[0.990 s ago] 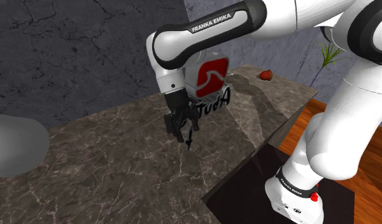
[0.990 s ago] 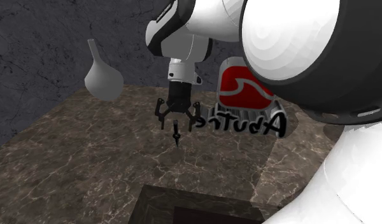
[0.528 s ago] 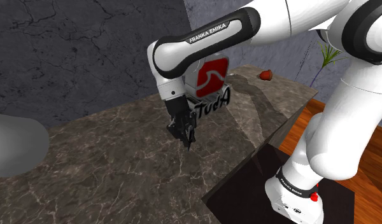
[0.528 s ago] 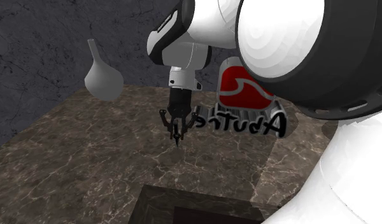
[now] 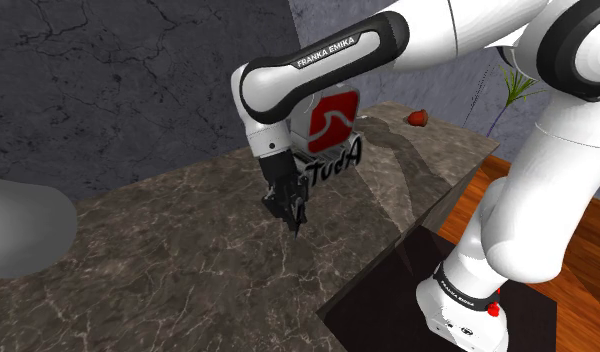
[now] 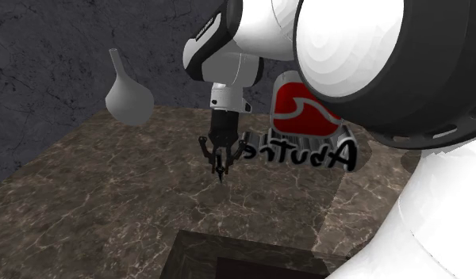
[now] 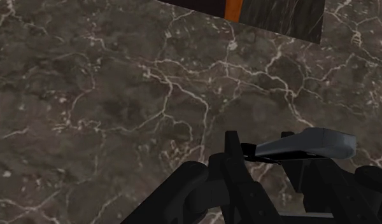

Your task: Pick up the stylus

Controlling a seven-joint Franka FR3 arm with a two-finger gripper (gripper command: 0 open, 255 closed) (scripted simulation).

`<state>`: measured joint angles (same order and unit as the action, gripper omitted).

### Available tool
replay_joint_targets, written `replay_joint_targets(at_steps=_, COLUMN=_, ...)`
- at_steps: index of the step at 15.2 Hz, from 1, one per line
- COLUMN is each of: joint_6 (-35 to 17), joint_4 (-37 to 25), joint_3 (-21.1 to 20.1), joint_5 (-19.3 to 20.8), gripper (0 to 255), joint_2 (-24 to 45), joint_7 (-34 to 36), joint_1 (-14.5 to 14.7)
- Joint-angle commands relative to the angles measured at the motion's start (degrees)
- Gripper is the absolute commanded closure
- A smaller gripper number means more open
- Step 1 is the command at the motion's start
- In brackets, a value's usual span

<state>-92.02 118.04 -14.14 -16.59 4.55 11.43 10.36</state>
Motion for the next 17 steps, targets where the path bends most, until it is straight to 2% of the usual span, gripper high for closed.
replay_joint_targets(at_steps=1, joint_6=0.74, joint_4=-0.45, joint_3=0.0, joint_5=-0.04, gripper=255, joint_2=-0.3, joint_7=0.17, joint_1=-0.02)
replay_joint_targets(at_steps=15, joint_6=10.77, joint_4=-7.37, joint_3=0.28, joint_5=-0.63, gripper=255, joint_2=-3.67, joint_7=2.24, joint_1=-0.42)
replay_joint_targets(at_steps=17, joint_6=10.88, joint_4=-7.45, joint_3=0.28, joint_5=-0.64, gripper=255, joint_2=-3.7, joint_7=2.26, joint_1=-0.43)
